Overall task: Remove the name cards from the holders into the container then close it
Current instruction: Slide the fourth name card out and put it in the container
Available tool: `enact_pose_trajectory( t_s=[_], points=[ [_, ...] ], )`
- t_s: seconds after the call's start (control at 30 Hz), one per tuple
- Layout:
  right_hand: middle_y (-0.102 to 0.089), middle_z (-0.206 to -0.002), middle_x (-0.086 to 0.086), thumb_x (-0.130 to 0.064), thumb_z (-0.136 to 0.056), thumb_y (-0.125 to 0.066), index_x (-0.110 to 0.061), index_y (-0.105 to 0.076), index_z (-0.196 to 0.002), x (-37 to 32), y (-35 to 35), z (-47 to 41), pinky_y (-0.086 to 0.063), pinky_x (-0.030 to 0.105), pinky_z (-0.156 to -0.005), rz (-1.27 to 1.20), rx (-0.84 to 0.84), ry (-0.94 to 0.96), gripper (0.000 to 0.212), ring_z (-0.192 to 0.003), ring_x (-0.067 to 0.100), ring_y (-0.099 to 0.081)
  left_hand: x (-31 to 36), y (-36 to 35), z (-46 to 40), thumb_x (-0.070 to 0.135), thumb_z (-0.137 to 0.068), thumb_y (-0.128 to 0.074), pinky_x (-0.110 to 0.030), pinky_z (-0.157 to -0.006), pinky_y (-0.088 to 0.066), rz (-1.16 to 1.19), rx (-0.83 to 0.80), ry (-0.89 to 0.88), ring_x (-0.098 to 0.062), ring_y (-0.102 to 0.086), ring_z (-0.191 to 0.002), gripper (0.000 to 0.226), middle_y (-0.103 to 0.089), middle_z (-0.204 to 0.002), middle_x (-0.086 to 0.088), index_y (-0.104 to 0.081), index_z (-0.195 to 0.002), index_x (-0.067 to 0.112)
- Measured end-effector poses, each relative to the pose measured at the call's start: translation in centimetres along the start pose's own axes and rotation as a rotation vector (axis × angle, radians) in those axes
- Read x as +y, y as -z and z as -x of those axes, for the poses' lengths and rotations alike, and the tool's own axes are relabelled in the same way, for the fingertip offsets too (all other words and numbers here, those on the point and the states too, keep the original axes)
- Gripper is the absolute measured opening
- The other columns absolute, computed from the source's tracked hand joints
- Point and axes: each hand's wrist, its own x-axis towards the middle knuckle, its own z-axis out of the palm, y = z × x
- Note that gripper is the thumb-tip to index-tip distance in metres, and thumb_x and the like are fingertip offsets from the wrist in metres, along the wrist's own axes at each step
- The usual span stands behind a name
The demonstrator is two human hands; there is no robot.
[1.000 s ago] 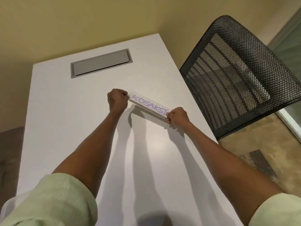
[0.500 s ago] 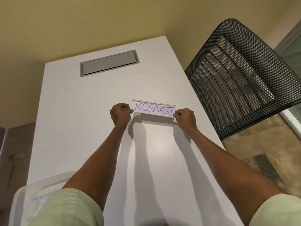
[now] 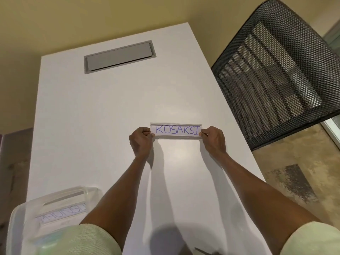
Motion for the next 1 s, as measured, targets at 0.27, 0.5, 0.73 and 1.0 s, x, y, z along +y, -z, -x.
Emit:
enact_pose_trajectory(
  t_s=[0.27,0.5,0.73,1.0],
  points=[
    [-0.047,-0.066,0.006,-0.017,-0.087,-0.058,-0.007,-0.043,-0.060,1.2,-0.9,0.3,-0.026,0.029,-0.055,0.068,-0.015,-0.009,0.032,-0.067,0.027,-0.046,-1.3,-1.2,0.8,0.014,-0.073,-0.075,0.001,-0.052,-0.036,-0.019,-0.026,0.029,0.012,-0.052,-0.058,0.015,-0.067,-0.069,0.010,-0.071,-0.088,0.014],
    [-0.056,-0.073,0.011,-0.019,-0.088,-0.059,-0.001,-0.058,-0.071,1.9,-1.8,0.5,-0.028,0.029,-0.055,0.070,-0.032,-0.031,0.024,-0.068,0.025,-0.046,-2.3,-1.7,1.5,0.016,-0.074,-0.075,-0.004,-0.054,-0.029,-0.063,-0.026,0.061,-0.005,-0.055,-0.066,0.015,-0.068,-0.072,0.011,-0.071,-0.087,0.016],
    [-0.050,-0.069,0.007,-0.019,-0.085,-0.054,-0.003,-0.044,-0.063,1.6,-1.6,0.3,-0.021,0.025,-0.046,0.021,-0.075,-0.060,0.029,-0.066,0.027,-0.046,-2.4,-1.3,1.6,0.013,-0.077,-0.070,-0.002,-0.050,-0.029,-0.105,-0.060,0.014,-0.004,-0.051,-0.063,0.009,-0.059,-0.068,0.015,-0.068,-0.085,0.015],
    [-0.056,-0.108,0.010,-0.019,-0.089,-0.054,-0.014,-0.056,-0.100,0.6,0.6,0.8,-0.046,0.037,-0.077,0.084,-0.130,0.038,0.012,-0.098,0.032,-0.055,-1.4,1.4,1.2,0.020,-0.082,-0.048,-0.031,-0.070,-0.046,-0.227,-0.159,-0.258,-0.019,-0.067,-0.094,0.015,-0.065,-0.084,-0.009,-0.050,-0.091,0.007]
  ],
)
